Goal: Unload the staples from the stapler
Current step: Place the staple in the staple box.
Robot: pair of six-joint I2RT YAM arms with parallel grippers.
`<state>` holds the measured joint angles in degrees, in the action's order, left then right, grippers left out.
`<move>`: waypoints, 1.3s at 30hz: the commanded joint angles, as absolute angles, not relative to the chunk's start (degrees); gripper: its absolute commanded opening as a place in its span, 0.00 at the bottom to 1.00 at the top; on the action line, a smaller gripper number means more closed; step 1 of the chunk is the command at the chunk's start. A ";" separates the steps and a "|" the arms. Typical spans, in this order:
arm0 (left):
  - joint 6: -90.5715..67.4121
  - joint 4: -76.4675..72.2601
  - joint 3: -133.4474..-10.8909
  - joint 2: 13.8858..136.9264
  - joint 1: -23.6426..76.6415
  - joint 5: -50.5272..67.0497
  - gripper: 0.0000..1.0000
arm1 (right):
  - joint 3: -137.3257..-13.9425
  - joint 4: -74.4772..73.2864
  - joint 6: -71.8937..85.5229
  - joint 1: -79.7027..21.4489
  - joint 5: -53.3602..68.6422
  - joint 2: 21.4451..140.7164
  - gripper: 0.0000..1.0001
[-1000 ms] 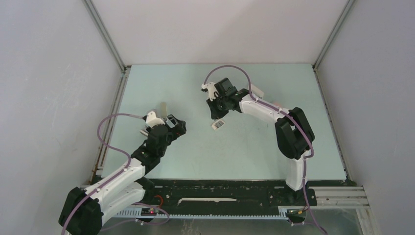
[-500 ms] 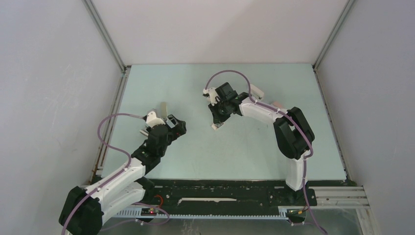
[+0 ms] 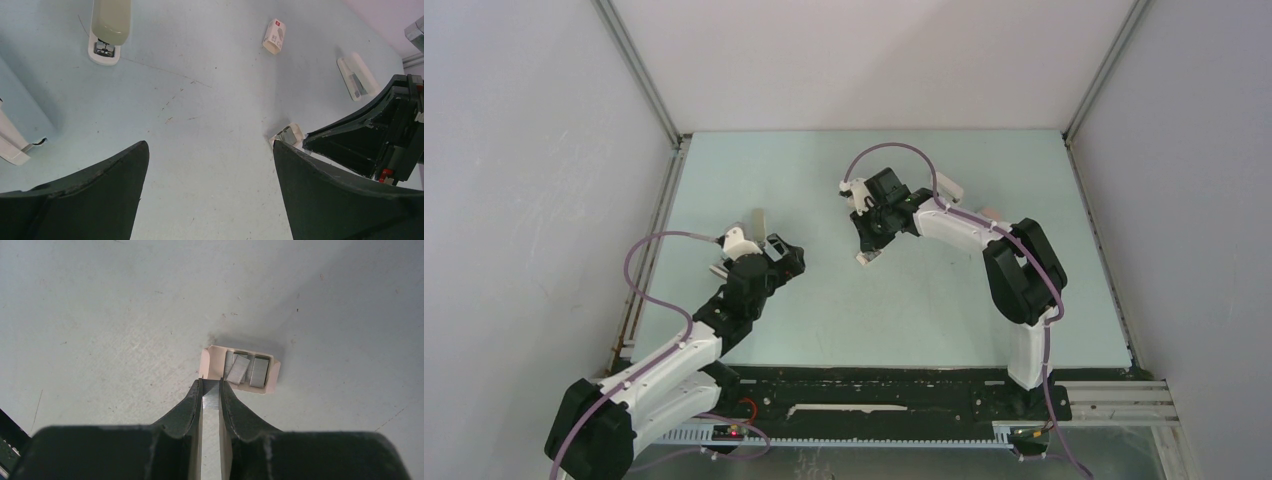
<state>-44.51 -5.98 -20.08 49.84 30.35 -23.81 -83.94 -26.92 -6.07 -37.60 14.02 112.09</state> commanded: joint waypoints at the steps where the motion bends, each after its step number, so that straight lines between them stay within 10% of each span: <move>1: -43.62 -8.26 -20.53 49.75 30.06 -24.49 0.99 | -86.64 -25.79 -6.06 -37.62 13.80 112.56 0.12; 39: -43.72 -8.67 -20.57 50.18 30.06 -24.04 0.99 | -88.75 -26.80 -7.11 -37.85 12.62 114.56 0.12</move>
<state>-44.53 -6.35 -20.08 49.89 30.35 -23.77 -86.04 -27.24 -6.28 -37.60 13.54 113.91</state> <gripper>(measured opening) 0.993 0.203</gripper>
